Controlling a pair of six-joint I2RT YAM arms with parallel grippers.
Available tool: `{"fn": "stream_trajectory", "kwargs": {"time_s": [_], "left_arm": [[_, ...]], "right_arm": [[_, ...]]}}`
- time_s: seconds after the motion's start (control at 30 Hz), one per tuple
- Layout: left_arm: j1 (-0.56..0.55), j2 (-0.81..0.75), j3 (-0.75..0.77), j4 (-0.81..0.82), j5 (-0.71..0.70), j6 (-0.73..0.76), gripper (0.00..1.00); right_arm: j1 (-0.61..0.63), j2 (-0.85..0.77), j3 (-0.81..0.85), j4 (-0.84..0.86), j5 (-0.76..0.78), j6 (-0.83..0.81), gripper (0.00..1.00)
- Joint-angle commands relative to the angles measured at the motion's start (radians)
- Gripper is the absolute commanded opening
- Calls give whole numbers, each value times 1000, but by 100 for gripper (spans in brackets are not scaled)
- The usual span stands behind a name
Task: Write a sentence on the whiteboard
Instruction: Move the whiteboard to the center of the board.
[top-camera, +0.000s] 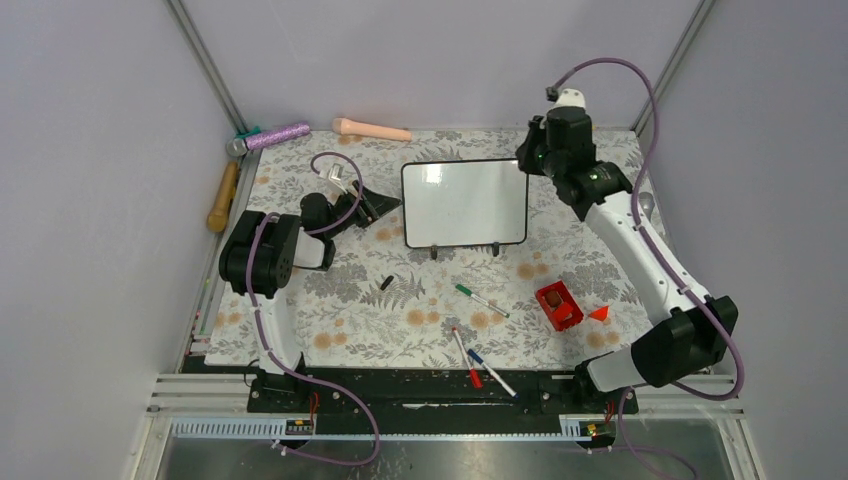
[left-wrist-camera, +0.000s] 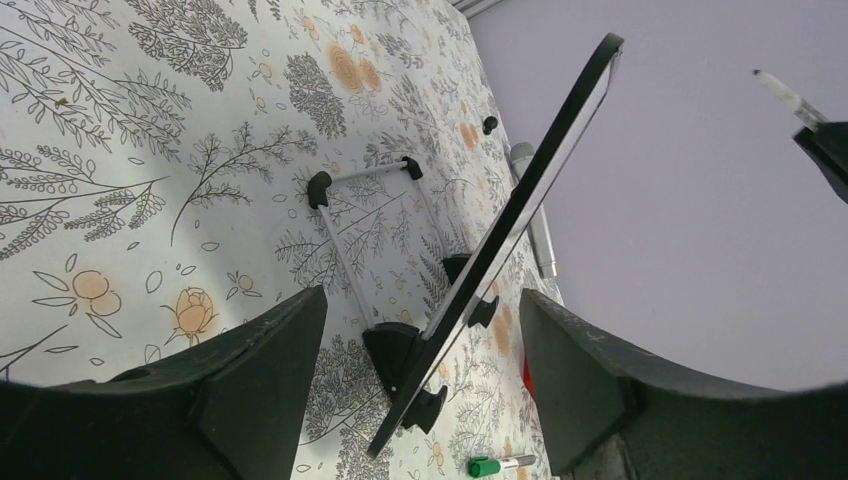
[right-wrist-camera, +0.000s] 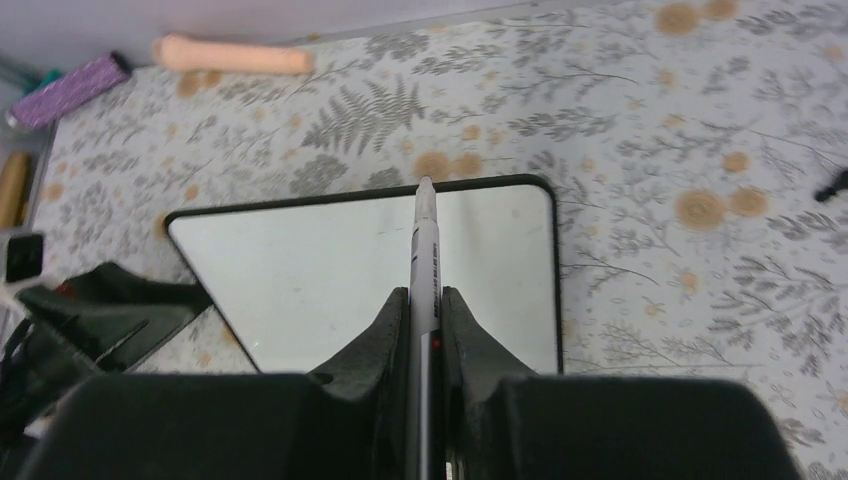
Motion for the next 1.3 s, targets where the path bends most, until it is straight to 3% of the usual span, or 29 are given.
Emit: {"fn": "stream_trajectory", "kwargs": {"time_s": [0.0,0.33,0.67,0.9,1.07,1.27], "left_arm": [[6,5,26,66,28,12,71],[3,34,51,81,52,-6,67],[-11,52,72,110,80,-17,63],[-24,73,91,154,115,-42,55],[-38,85,115,151,135,-47,47],[-47,100,122,187,154,-67,26]], "right_arm": [[-138,-7,28,-33,25,118,0],[-337,187,19,28,-212,250,0],[-349,357,-6,155,-262,360,0],[-348,458,-8,224,-453,440,0],[-348,472,-36,264,-542,467,0],[-348,446,-95,291,-575,489,0]]}}
